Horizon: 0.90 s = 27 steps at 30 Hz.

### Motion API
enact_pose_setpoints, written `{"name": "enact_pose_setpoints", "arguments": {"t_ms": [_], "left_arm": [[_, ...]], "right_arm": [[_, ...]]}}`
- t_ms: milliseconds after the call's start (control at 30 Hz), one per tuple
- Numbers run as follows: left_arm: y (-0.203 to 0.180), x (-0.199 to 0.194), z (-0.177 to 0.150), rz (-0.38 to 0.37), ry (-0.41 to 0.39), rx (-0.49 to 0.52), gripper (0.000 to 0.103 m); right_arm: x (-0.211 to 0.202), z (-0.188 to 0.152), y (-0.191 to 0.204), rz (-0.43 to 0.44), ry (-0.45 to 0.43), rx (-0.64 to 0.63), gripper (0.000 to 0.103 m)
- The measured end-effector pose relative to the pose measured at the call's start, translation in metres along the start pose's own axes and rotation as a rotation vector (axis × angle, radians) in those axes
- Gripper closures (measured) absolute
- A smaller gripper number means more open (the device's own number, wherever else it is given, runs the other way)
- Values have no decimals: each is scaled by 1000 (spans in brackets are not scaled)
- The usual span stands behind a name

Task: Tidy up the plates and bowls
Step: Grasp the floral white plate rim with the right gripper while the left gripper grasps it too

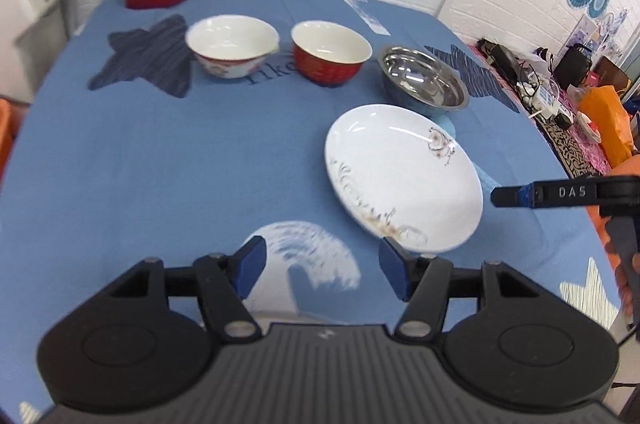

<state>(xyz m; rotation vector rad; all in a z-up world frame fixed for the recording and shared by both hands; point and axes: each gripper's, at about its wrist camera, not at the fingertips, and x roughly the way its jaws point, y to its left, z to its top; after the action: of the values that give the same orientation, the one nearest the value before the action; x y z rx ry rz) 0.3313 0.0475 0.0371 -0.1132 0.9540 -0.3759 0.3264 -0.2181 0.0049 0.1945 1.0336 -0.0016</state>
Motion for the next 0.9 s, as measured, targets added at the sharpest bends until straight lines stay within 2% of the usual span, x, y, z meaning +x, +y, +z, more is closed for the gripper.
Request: {"name": "enact_pose_setpoints", "arguments": {"t_ms": [200, 367, 400, 500, 567, 633, 733, 900], "left_arm": [[-12, 60, 32, 27, 74, -30, 42], [-15, 95, 46, 50, 125, -25, 42], [-16, 99, 47, 48, 127, -18, 42], [-16, 110, 49, 48, 152, -15, 42], [-18, 111, 49, 50, 142, -4, 42], [-18, 112, 49, 47, 143, -3, 42], [-18, 112, 49, 44, 142, 6, 43], [-17, 112, 49, 56, 144, 11, 47]], "right_arm": [[41, 24, 13, -9, 55, -30, 51], [68, 30, 26, 21, 121, -75, 50], [72, 30, 24, 32, 135, -71, 47], [70, 29, 19, 62, 101, -39, 45], [70, 29, 17, 78, 98, -29, 42], [69, 25, 20, 81, 86, -67, 40], [70, 18, 35, 52, 78, -197, 37], [71, 23, 37, 43, 101, -179, 35]]}}
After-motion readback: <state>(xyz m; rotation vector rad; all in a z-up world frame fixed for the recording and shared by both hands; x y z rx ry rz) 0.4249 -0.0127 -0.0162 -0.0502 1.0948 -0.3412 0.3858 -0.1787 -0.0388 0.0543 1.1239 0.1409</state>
